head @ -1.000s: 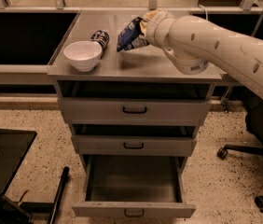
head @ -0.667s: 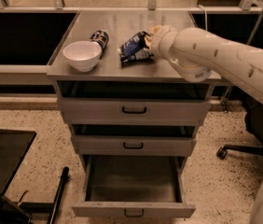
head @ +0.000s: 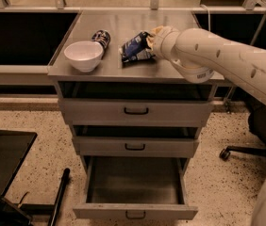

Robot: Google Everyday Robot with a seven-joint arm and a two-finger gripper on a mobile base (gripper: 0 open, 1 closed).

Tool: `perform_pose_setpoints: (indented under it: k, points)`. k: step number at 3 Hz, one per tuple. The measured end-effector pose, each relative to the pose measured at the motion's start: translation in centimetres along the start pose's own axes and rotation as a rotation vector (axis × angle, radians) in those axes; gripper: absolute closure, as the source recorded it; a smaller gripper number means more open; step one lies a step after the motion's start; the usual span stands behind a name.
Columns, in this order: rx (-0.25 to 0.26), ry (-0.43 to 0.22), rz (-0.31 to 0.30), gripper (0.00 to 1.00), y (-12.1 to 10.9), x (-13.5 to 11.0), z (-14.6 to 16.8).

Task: Pick blue chip bag from bottom drawer and place on counter

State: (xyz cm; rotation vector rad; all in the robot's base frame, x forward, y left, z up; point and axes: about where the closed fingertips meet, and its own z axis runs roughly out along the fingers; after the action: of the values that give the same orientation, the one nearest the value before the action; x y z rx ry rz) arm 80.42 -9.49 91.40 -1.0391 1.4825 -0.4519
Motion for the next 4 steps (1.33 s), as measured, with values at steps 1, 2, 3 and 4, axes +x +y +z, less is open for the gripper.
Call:
perform_pose_setpoints:
  k: [1,2,3,4]
  points:
    - [0.0,0.0,0.0,0.6,0.0,0.0,0.0]
    - [0.0,0.0,0.0,0.36,0.0,-0.01,0.0]
    - [0.0,0.0,0.0,0.13,0.0,-0.01,0.0]
    - [0.0,0.0,0.0,0.0,0.0,-0.02,0.0]
